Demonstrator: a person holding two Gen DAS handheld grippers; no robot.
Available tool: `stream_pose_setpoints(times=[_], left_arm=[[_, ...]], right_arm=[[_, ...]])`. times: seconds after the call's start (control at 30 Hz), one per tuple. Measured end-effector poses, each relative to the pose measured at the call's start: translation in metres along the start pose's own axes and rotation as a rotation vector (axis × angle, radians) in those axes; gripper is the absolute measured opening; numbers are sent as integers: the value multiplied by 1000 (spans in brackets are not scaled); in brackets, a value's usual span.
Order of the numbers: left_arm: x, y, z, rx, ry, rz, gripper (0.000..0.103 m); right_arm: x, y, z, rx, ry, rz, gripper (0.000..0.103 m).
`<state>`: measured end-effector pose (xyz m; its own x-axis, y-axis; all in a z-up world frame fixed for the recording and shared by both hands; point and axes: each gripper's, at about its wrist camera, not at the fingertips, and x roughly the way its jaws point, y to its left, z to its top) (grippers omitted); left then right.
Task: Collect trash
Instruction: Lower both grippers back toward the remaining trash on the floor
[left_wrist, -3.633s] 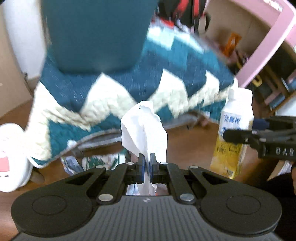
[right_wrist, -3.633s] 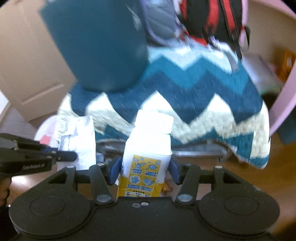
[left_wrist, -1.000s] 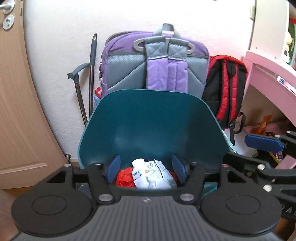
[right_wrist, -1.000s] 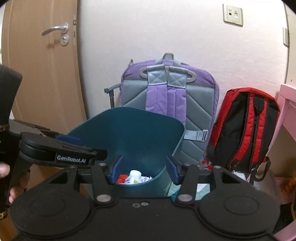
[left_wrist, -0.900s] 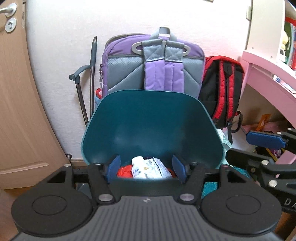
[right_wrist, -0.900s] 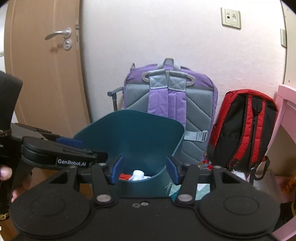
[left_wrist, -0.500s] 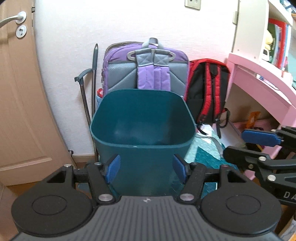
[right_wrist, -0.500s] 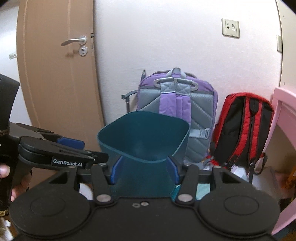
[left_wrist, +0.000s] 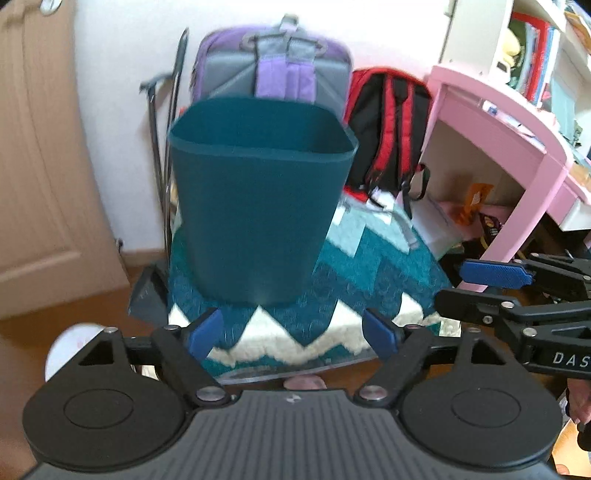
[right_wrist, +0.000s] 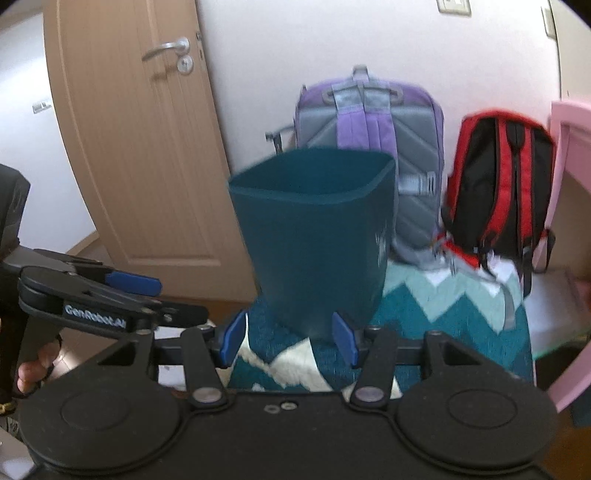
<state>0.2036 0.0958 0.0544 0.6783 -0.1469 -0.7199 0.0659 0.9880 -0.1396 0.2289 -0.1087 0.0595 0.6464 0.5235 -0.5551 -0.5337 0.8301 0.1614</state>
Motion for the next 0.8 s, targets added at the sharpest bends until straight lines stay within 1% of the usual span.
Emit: stream_pose_setpoints(times=[0.13, 0.2, 0.27, 0.33, 0.4, 0.47, 0.57, 0.67, 0.73, 0.8], left_arm=[[24, 15, -27, -45, 44, -1, 86], [38, 21, -41, -50, 59, 9, 90], [56, 30, -54, -58, 83, 16, 97], [76, 40, -67, -70, 107, 26, 97], [97, 52, -79, -79, 139, 50, 97], [120, 65, -91, -101, 175, 69, 97], [156, 87, -110, -135, 221, 103, 97], [193, 109, -130, -166, 272, 153, 97], [218, 125, -143, -188, 315, 164, 97], [242, 137, -156, -199, 356, 182, 97]], right_arm=[[17, -8, -29, 30, 41, 6, 53], [28, -14, -46, 54, 55, 11, 53], [42, -20, -65, 60, 66, 8, 54], [56, -24, -84, 49, 87, 16, 55], [76, -29, -104, 69, 147, 36, 55], [95, -35, -122, 99, 213, 38, 55], [133, -44, -155, 103, 329, -19, 55], [170, -54, -190, 88, 434, -33, 55], [190, -59, -213, 63, 489, -50, 55], [207, -69, -235, 84, 544, -51, 55]])
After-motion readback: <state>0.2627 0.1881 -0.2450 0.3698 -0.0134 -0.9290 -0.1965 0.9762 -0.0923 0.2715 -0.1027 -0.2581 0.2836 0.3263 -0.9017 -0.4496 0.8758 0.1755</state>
